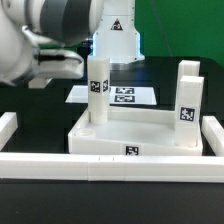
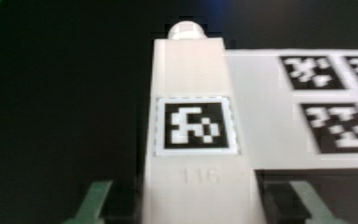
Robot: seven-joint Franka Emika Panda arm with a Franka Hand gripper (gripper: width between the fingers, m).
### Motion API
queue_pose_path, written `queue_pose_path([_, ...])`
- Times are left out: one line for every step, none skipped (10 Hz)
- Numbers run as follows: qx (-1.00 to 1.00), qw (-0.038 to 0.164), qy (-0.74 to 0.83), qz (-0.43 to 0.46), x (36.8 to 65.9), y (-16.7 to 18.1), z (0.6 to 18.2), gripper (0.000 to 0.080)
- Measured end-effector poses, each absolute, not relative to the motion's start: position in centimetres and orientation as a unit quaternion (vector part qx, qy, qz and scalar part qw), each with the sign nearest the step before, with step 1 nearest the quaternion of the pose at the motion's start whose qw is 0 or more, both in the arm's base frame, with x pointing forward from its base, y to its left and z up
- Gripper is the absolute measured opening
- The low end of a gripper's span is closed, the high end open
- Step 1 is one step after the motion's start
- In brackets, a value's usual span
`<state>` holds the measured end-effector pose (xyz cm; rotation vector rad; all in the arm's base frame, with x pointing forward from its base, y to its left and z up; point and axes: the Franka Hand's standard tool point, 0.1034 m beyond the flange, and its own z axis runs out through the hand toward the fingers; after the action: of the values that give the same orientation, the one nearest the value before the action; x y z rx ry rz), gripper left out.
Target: Assemble desk
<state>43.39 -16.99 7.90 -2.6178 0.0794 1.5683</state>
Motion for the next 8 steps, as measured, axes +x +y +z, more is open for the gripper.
queue_pose_path([-0.855,0.046,0.025,0.515,43.7,-16.9,8.2,0.0288])
queue_pose_path([-0.858,0.044,0.025,0.511,43.8,-17.1,7.9,0.0288])
queue_pose_path([-0.865,0.041,0.024,0.5,44.1,-17.2,7.8,0.0288])
queue_pose_path([-0.866,0.041,0.024,0.498,44.1,-17.3,7.8,0.0288])
queue_pose_path([-0.875,0.036,0.023,0.482,44.8,-17.3,7.8,0.0288])
queue_pose_path([-0.893,0.028,0.021,0.449,46.0,-16.8,8.6,0.0288])
queue_pose_path([-0.897,0.027,0.03,0.44,46.1,-16.2,9.9,0.0288])
queue_pose_path([-0.903,0.03,0.049,0.425,46.5,-16.0,10.5,0.0288])
